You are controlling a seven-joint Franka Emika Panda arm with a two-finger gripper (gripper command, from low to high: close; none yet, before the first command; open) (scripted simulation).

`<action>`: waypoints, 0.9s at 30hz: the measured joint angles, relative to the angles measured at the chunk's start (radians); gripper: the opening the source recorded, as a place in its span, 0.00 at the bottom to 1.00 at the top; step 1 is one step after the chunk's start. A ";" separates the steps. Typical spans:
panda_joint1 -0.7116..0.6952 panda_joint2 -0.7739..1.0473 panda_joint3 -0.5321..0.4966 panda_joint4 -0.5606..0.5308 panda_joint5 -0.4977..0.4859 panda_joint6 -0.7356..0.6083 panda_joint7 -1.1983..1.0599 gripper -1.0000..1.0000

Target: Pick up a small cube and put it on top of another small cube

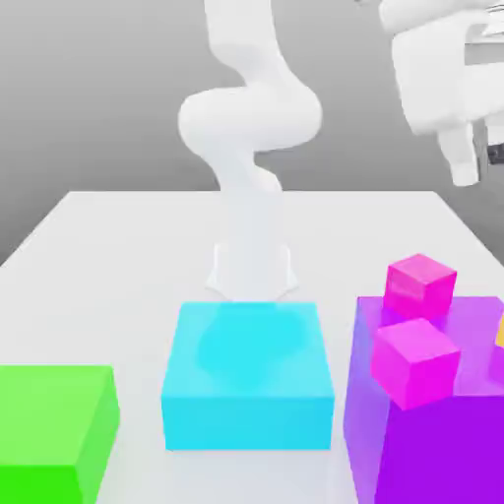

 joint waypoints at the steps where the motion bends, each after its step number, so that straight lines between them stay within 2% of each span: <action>1: 0.023 0.020 0.008 -0.015 -0.001 0.012 -0.034 0.50; 8: 0.143 0.142 0.091 -0.155 -0.032 0.129 -0.290 0.50; 16: 0.229 0.194 0.140 -0.428 -0.120 0.369 -0.610 0.50; 20: 0.279 0.196 0.151 -0.561 -0.120 0.491 -0.760 0.50; 23: 0.283 0.253 0.152 -0.570 -0.130 0.560 -0.777 0.50; 27: 0.302 0.360 0.114 -0.553 -0.196 0.651 -0.737 0.50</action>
